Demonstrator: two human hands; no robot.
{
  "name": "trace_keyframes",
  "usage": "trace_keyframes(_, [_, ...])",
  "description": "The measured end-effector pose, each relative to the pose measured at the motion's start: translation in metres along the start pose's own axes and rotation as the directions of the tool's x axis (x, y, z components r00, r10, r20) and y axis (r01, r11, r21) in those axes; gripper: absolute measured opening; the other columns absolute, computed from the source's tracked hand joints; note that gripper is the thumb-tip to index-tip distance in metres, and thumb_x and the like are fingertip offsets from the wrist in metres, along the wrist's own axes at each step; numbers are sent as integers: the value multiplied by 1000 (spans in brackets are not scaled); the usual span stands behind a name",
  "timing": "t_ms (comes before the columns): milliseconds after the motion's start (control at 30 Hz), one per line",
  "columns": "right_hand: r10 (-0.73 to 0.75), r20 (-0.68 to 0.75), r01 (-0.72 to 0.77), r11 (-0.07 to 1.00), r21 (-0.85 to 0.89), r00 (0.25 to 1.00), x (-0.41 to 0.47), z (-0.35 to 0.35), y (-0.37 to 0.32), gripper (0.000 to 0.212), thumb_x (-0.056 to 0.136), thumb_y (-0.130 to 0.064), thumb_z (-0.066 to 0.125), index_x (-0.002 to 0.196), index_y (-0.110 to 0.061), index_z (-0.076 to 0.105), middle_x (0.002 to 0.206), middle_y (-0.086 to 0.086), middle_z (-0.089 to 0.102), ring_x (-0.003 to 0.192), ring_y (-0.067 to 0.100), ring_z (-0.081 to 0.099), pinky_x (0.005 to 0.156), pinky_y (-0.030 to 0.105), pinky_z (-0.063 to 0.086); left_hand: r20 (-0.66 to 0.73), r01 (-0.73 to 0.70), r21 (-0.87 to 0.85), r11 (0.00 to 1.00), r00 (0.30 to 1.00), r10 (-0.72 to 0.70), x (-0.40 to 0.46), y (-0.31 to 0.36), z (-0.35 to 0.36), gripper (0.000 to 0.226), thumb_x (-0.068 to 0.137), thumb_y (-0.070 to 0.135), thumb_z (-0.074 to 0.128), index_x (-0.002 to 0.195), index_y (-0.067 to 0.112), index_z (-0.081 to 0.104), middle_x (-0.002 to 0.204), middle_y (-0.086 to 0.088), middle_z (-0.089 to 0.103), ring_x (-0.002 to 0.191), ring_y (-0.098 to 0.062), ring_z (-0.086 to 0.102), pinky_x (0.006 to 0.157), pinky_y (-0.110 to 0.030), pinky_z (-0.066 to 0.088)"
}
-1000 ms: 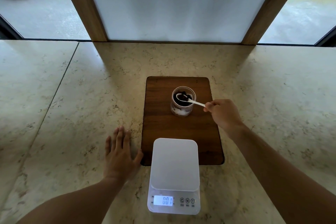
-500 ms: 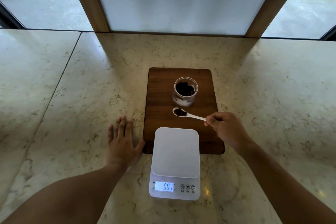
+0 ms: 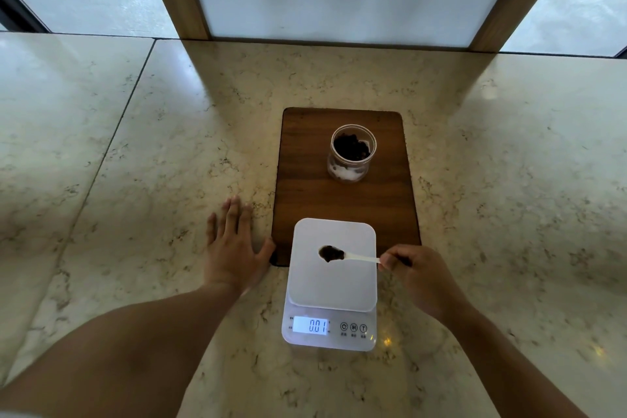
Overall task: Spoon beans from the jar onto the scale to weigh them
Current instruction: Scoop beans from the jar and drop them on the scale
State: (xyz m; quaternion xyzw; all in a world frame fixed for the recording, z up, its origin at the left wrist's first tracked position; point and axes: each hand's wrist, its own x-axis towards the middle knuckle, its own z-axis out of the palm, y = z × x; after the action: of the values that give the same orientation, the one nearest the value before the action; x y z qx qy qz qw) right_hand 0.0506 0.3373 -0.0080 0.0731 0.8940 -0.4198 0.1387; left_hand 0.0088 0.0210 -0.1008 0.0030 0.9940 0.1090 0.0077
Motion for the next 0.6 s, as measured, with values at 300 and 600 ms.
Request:
trace_keyframes(300, [-47, -38, 46, 999, -17, 998, -6, 6, 4, 25, 91, -15, 62, 73, -28, 73, 68, -17, 70, 65, 4, 63, 53, 11, 43, -9, 4, -3, 1000, 1000, -4, 2, 0, -1, 84, 87, 63, 28, 153, 12, 15, 164, -11, 11, 151, -20, -5, 122, -48, 3])
trace_keyframes(600, [-18, -48, 19, 1000, 21, 999, -14, 9, 9, 21, 92, -18, 62, 80, -31, 73, 75, -15, 72, 74, 3, 64, 63, 19, 50, 1, -7, -18, 1000, 1000, 7, 2, 4, -4, 85, 86, 63, 29, 154, 13, 15, 164, -11, 10, 151, -19, -7, 122, -47, 1])
